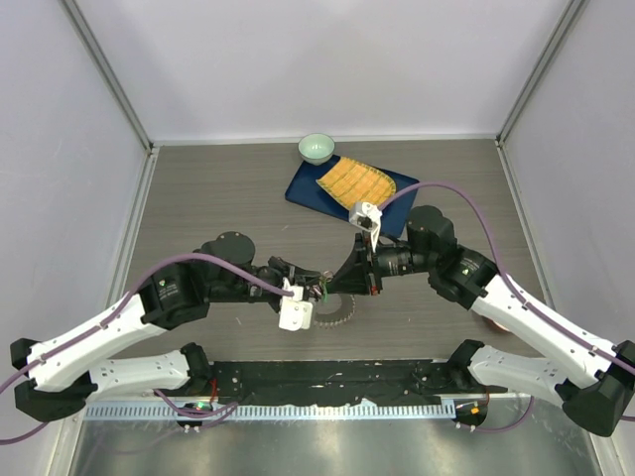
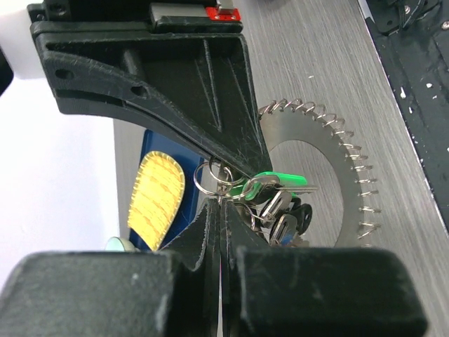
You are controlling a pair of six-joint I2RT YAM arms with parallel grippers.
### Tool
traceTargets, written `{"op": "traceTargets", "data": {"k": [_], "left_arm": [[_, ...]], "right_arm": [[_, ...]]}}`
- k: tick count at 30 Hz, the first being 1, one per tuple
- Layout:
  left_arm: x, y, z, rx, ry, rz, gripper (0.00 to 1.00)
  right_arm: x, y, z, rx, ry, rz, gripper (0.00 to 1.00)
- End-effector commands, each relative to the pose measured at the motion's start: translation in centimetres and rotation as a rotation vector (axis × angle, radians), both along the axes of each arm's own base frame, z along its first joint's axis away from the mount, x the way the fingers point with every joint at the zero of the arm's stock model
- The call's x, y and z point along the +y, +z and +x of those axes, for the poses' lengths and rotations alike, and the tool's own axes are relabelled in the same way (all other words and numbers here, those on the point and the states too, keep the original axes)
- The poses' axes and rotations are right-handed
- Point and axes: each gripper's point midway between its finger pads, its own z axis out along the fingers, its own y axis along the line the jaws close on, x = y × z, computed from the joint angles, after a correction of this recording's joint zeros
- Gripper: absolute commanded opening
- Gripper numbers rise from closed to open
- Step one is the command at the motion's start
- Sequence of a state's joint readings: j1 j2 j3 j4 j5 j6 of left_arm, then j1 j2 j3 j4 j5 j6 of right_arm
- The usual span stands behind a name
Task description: Remove the keys from the keyring
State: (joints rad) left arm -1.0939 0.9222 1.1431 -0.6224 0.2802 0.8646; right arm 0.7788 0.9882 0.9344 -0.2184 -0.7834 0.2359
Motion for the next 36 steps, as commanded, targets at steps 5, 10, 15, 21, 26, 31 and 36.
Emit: {"op": "traceTargets", "data": {"k": [5, 10, 15, 21, 26, 31, 36], "left_arm": [[0.2, 2.0, 1.0, 0.08, 0.123, -0.082, 0.0], [0.6, 1.8, 0.3, 0.143, 0.134, -0.108, 0.0], [0.3, 0.5, 0.3, 0.204, 0.156, -0.109, 0.0], [-0.2, -0.2, 0.8, 0.239, 0.192, -0.114, 0.0], [-0.4, -0.2, 1.1, 0.234, 0.199, -0.132, 0.0], [-0.5, 0.4, 1.3, 0.227, 0.204, -0.156, 0.0], [-0.1, 0.8, 1.5, 0.199, 0.211, -0.166, 0.0]], "right_arm": [[0.5, 0.6, 1.3, -0.11, -0.04, 0.019, 0.08], [0.1, 1.4, 2.7, -0.185, -0.115, 0.023, 0.16], [-0.7, 2.6, 4.0, -0.248, -0.212, 0.033, 0.23], [-1.5, 3.7, 4.3, -0.265, -0.277, 0.08, 0.2], [-1.8, 3.4, 3.9, -0.271, -0.273, 0.089, 0.01], [-1.6, 3.3, 3.3, -0.267, -0.24, 0.093, 0.01], [-1.1, 2.8, 2.8, -0.217, -0.204, 0.093, 0.01]]}}
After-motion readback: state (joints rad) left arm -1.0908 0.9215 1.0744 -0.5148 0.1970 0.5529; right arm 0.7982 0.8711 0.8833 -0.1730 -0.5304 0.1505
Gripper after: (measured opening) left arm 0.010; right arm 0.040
